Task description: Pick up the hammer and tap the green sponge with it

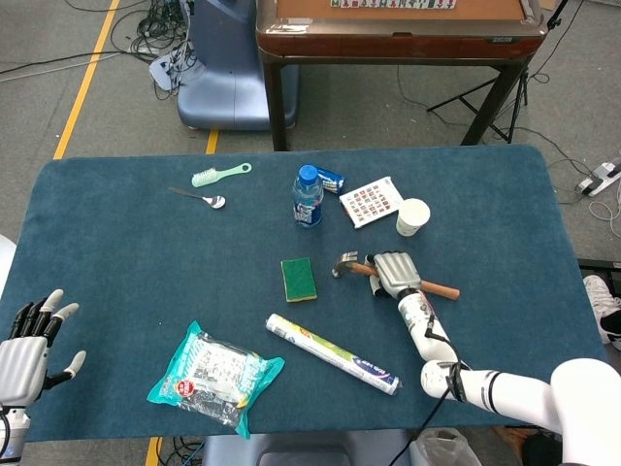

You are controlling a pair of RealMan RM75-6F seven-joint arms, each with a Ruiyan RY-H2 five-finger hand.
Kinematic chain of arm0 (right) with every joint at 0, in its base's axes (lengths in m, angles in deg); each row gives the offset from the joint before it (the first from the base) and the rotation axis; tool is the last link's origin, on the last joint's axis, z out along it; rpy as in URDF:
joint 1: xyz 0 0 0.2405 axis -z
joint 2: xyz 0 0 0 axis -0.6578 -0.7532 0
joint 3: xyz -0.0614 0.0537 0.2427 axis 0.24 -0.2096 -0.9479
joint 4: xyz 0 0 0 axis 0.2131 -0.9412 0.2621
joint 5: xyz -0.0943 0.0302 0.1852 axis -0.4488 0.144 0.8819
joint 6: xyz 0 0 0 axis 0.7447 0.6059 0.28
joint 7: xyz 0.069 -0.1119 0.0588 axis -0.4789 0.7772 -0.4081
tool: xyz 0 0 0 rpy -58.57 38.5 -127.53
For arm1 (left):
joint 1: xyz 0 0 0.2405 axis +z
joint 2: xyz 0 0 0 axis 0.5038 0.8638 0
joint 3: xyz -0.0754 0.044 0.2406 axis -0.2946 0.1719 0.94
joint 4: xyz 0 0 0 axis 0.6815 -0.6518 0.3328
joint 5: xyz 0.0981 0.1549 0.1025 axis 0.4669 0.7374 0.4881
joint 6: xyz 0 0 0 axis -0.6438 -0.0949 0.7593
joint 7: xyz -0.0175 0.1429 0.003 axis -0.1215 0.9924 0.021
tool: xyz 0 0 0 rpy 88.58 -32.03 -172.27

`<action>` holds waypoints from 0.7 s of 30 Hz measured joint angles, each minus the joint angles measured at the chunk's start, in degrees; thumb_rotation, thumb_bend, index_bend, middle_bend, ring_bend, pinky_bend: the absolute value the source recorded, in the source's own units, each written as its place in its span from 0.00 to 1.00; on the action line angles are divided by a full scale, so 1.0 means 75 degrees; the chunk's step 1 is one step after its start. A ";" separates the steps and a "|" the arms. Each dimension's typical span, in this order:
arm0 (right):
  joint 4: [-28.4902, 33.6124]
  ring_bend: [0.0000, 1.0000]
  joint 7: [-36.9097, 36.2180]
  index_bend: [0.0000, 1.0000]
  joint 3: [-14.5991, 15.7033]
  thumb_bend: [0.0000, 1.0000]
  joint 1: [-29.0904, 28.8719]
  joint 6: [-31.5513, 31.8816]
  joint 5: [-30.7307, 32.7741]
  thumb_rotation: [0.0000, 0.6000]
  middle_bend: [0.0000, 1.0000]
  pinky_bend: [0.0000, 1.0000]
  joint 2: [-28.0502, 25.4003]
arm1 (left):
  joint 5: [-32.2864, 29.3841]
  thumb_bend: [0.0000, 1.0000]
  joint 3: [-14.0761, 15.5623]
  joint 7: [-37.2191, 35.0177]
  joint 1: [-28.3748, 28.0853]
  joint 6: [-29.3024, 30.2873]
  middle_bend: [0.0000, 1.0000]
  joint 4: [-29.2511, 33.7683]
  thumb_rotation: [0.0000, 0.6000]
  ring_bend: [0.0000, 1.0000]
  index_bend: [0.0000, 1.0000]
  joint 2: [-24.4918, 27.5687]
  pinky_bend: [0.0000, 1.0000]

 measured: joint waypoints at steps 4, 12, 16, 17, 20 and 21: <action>0.0037 0.32 -0.0257 0.46 -0.0040 0.76 0.0077 0.0050 -0.0188 1.00 0.55 0.25 -0.0011 | -0.0006 0.25 0.0005 0.0018 -0.0010 -0.0030 0.04 0.0031 1.00 0.03 0.20 0.0024 0.01; 0.0094 0.36 -0.0878 0.49 -0.0140 0.83 0.0277 0.0241 -0.0849 1.00 0.60 0.25 -0.0032 | -0.0017 0.25 -0.0001 0.0103 -0.0052 -0.0092 0.04 0.0154 1.00 0.02 0.20 0.0059 0.01; 0.0117 0.39 -0.1155 0.50 -0.0182 0.85 0.0370 0.0298 -0.1162 1.00 0.62 0.25 -0.0066 | -0.0028 0.25 -0.0013 0.0157 -0.0086 -0.0134 0.04 0.0205 1.00 0.02 0.20 0.0062 0.01; 0.0117 0.40 -0.1199 0.51 -0.0187 0.86 0.0385 0.0300 -0.1215 1.00 0.63 0.25 -0.0074 | -0.0032 0.25 -0.0017 0.0177 -0.0096 -0.0144 0.04 0.0223 1.00 0.02 0.20 0.0065 0.01; 0.0114 0.45 -0.1335 0.54 -0.0193 0.88 0.0426 0.0270 -0.1363 1.00 0.65 0.28 -0.0109 | -0.0052 0.25 -0.0024 0.0203 -0.0105 -0.0157 0.04 0.0257 1.00 0.02 0.20 0.0072 0.01; 0.0115 0.46 -0.1373 0.54 -0.0197 0.90 0.0434 0.0253 -0.1402 1.00 0.66 0.31 -0.0124 | -0.0055 0.25 -0.0024 0.0213 -0.0108 -0.0163 0.04 0.0267 1.00 0.02 0.20 0.0076 0.01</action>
